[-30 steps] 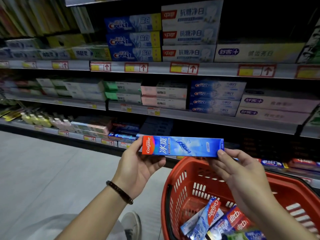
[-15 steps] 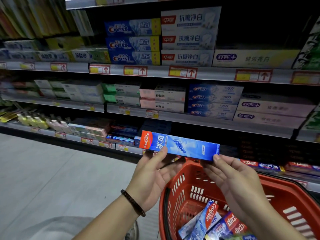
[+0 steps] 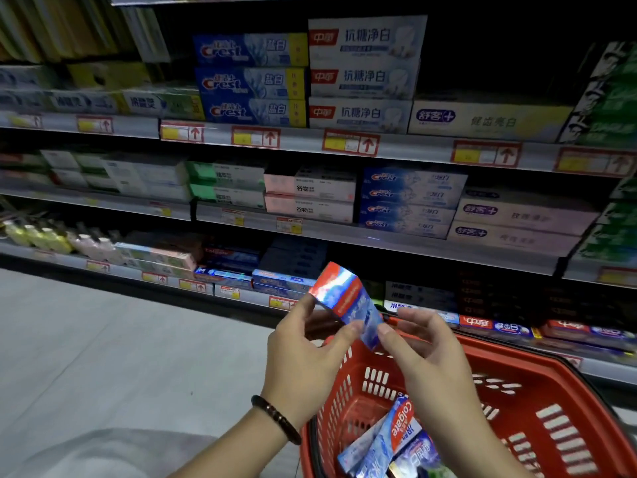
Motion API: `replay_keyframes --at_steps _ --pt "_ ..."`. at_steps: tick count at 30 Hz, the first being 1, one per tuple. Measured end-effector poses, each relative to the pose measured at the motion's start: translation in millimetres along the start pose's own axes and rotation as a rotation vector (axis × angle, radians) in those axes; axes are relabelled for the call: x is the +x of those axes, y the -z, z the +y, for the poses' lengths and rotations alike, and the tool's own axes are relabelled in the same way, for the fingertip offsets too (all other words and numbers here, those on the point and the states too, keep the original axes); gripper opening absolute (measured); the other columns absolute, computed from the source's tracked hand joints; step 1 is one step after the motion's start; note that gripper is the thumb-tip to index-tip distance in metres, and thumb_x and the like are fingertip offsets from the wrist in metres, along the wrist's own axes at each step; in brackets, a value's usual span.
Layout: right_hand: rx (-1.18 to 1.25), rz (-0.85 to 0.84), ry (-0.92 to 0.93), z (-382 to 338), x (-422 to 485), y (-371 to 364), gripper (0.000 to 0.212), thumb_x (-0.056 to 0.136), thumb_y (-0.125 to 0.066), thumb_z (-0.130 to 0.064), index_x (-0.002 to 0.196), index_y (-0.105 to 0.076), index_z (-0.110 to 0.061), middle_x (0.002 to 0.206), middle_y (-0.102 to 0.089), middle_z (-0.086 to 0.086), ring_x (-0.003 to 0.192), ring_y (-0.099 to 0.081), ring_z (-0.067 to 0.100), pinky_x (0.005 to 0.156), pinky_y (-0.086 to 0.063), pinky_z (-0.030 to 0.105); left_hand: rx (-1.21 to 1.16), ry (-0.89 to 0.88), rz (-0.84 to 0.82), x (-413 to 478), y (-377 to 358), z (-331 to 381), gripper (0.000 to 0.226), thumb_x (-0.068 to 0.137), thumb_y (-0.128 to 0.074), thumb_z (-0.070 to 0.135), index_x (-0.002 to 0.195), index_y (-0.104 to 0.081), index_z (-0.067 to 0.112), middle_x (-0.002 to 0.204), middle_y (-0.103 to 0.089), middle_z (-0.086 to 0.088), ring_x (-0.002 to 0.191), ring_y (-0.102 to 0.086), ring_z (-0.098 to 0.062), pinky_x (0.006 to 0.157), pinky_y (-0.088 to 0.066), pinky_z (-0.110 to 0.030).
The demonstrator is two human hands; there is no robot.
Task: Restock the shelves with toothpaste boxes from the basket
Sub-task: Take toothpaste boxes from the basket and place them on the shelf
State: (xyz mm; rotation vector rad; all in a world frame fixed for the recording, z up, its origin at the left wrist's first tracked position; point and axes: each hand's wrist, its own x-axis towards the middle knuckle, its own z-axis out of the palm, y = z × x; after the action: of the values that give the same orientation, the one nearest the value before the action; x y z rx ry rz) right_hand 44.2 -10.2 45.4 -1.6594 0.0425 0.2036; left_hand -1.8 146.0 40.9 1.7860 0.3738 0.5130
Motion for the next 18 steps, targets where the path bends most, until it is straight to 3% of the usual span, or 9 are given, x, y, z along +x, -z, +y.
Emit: replay_keyframes --at_steps 2,5,7,11,14,18 --pt "0.065 -0.064 0.032 -6.8 -7.5 -3.6 0.051 0.067 -0.086 -0.05 0.11 -0.073 -0.026 0.107 -0.078 0.0 0.097 -0.076 0.015 0.089 -0.06 0.043 0.07 -0.064 0.015 -1.5 -1.2 1.1 0.034 0.082 -0.086 0.044 0.112 -0.071 0.038 0.099 -0.075 0.025 0.097 -0.072 0.002 0.084 -0.06 -0.026" --pt "0.156 -0.129 0.085 -16.9 -17.2 -6.3 0.05 0.075 -0.094 -0.038 0.115 -0.073 -0.018 0.107 -0.08 0.0 0.101 -0.077 0.017 0.094 -0.06 0.044 0.068 -0.116 0.009 -3.0 -3.8 1.2 0.04 0.081 -0.082 0.052 0.118 -0.072 0.042 0.101 -0.076 0.022 0.099 -0.072 -0.004 0.083 -0.062 -0.031" --pt "0.201 -0.142 0.11 -21.2 -21.2 -6.5 0.047 0.076 -0.082 -0.036 0.119 -0.073 -0.016 0.11 -0.081 0.002 0.104 -0.077 0.019 0.095 -0.058 0.044 0.107 -0.177 0.027 -2.5 -5.7 -1.5 0.052 0.081 -0.079 0.058 0.13 -0.069 0.044 0.103 -0.074 0.018 0.101 -0.071 -0.008 0.083 -0.061 -0.03" --pt "0.23 -0.15 0.12 -24.0 -28.2 -7.8 0.061 0.068 -0.083 -0.054 0.115 -0.076 -0.016 0.108 -0.081 0.003 0.102 -0.078 0.02 0.094 -0.058 0.044 0.235 -0.343 0.059 -3.1 -7.2 -8.6 0.065 0.084 -0.083 0.043 0.142 -0.056 0.053 0.1 -0.062 0.013 0.098 -0.065 -0.012 0.078 -0.054 -0.015" --pt "0.249 -0.144 0.096 -23.4 -30.2 -8.6 0.064 0.064 -0.084 -0.055 0.111 -0.076 -0.012 0.104 -0.081 0.007 0.099 -0.079 0.022 0.094 -0.058 0.045 0.283 -0.411 0.047 -4.2 -8.5 -14.7 0.073 0.084 -0.085 0.034 0.144 -0.051 0.057 0.107 -0.056 0.011 0.106 -0.063 -0.013 0.085 -0.058 -0.023" --pt "0.24 -0.11 0.07 -23.4 -32.9 -10.5 0.053 0.073 -0.096 -0.044 0.108 -0.075 -0.01 0.1 -0.081 0.009 0.097 -0.079 0.025 0.098 -0.059 0.05 0.267 -0.41 -0.004 -3.0 -7.2 -17.8 0.063 0.088 -0.077 0.044 0.144 -0.051 0.058 0.124 -0.053 0.008 0.121 -0.061 -0.021 0.089 -0.061 -0.029"
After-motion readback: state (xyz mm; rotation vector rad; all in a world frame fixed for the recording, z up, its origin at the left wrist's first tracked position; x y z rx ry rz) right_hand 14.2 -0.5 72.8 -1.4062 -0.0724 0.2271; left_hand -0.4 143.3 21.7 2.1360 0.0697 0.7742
